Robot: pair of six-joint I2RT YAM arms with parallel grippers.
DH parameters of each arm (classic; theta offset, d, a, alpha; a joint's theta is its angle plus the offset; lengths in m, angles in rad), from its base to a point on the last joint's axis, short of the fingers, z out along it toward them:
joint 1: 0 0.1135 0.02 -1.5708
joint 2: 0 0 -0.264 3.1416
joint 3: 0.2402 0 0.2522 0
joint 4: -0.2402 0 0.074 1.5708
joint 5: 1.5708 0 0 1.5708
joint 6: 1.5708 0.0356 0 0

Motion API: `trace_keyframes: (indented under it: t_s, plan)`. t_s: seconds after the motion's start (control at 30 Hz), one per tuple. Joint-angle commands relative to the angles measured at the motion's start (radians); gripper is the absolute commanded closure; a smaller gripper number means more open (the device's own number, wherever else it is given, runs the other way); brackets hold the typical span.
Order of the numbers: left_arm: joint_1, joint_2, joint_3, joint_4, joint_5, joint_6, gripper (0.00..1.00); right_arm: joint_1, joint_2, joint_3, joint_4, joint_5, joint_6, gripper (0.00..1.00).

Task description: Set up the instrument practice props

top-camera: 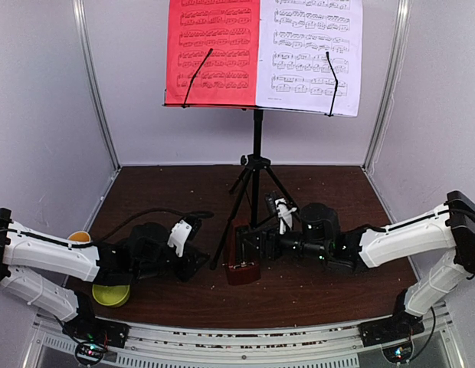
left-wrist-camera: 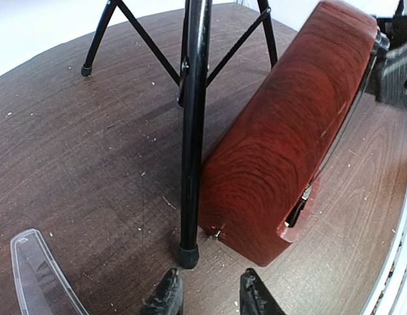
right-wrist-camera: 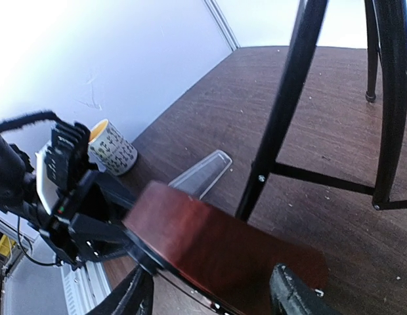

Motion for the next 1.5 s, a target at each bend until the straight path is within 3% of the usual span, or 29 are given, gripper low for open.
trace_keyframes:
  t_s: [0.0,0.37,0.83,1.13,1.47]
  plan:
    - [-0.004,-0.015,0.028,0.027,-0.006,0.02,0.69,0.006,0.01,0.04,-0.01,0.029,-0.016,0.41]
    - [-0.004,-0.023,0.028,0.016,-0.016,0.033,0.69,0.003,-0.009,0.02,-0.038,0.073,-0.019,0.58]
    - [-0.004,-0.032,0.028,0.008,-0.024,0.039,0.69,0.003,-0.055,-0.051,0.009,0.05,-0.012,0.63]
    - [-0.004,-0.034,0.033,0.002,-0.03,0.04,0.66,0.013,-0.092,-0.081,0.017,0.035,0.005,0.31]
    - [-0.004,-0.064,0.03,-0.001,-0.057,0.032,0.49,0.093,-0.086,-0.018,-0.069,0.145,-0.031,0.14]
